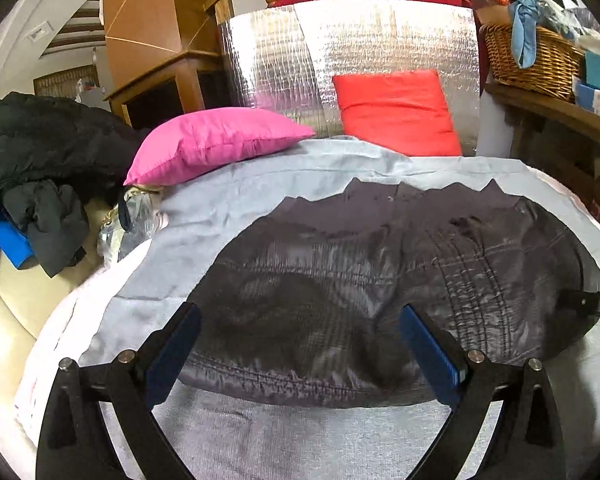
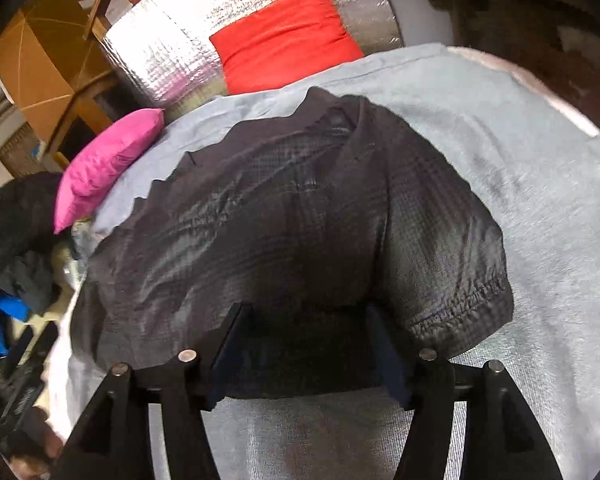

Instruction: Fold large clothes

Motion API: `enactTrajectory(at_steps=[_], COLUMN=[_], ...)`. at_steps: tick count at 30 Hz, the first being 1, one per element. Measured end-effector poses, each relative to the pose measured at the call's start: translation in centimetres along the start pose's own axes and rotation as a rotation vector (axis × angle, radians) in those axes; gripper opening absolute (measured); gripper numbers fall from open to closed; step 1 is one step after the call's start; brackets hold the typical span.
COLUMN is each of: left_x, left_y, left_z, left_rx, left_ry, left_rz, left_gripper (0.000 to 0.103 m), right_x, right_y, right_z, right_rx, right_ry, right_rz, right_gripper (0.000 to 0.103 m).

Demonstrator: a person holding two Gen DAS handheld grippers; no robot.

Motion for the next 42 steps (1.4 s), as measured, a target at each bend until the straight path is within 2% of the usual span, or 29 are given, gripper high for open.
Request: enactTrajectory(at_steps=[2,6,9,12,16,20,24,26,28,29,30,32,35,38,42], left_x=[-0.4,-0.8,-1.0,-1.3,-1.5,-1.4,-1.3,-1.1,-1.0,-1.0,-1.2,-2.4,-5.6,-9.1,-11.2], left_y=[0.0,0.4,0.9,1.2,1.9,2.4,3.1,3.7,4.7,5.5,6.3,8.0,10.0,11.4,13.9], left_z=[0.2,0.0,-0.1,-0.1,-0.3,-0.3,-0.4,-0.6,-0.9,-1.0,-1.2,-1.3,-1.3,-1.3,-2.3], left_rx=[0.012,-0.002,-0.009,-0.010,-0.022,-0.031,-0.041,-0.052,-0.078,-0.107,-0.139,-0.202,-0.260,-0.289,-0.386], left_ry=[0.001,-0.006,-0.004,-0.006,-0.005,-0.001,0.003,0.013,0.028,0.030,0.024,-0.021,-0.139,-0.267,-0.343], left_rz=[0.006,0.001,0.009,0.019,0.028,0.036,0.044,0.050,0.052,0.041,0.030,0.011,-0.035,-0.080,-0.181], left_gripper=[0.099,0.099,0.099,0.099,0.099,0.099,0.099,0.099,0.099,0.099,0.099,0.099,0.099,0.099,0.099], right_x=[-0.6,-1.3,-0.7,0.3,-0.4,-0.4,0.0,1.5,2.8,3.5,3.7,3.3,3.5,5.8,10.0], right_y=[-0.6,-2.9,-1.8,1.2,1.6,0.1,-1.7,-1.3,0.5,1.7,1.9,1.5,-0.5,-2.3,-2.7], right_z=[0.2,1.9,2.5,2.1,2.7,3.9,5.6,6.1,5.7,5.4,5.3,5.6,6.6,7.5,7.7], right_rx=[0.027,0.150,0.127,0.015,0.006,0.075,0.168,0.147,0.048,-0.005,-0.007,-0.008,0.041,0.083,0.049], right_ry=[-0.011,-0.010,0.016,0.044,-0.003,0.004,-0.025,0.037,0.097,0.111,0.105,0.090,0.110,0.152,0.275], right_rz=[0.000,0.051,0.065,0.031,0.007,0.050,0.010,0.041,0.073,0.059,0.057,0.066,0.158,0.171,0.214], right_gripper=[0.065,0.064,0.064,0.064,0.064,0.064,0.064,0.064,0.064,0.064,0.064,0.064,0.064,0.065,0.065])
Point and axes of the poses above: each gripper's, at about its wrist camera, not at the fingertips, and y roughly the way its jaws point, x to its right, z to its top, the point moved 4 cm from there along y, roughly the way its jaws point, and after that the axes turned 11 degrees about z, right-handed, at the moved point
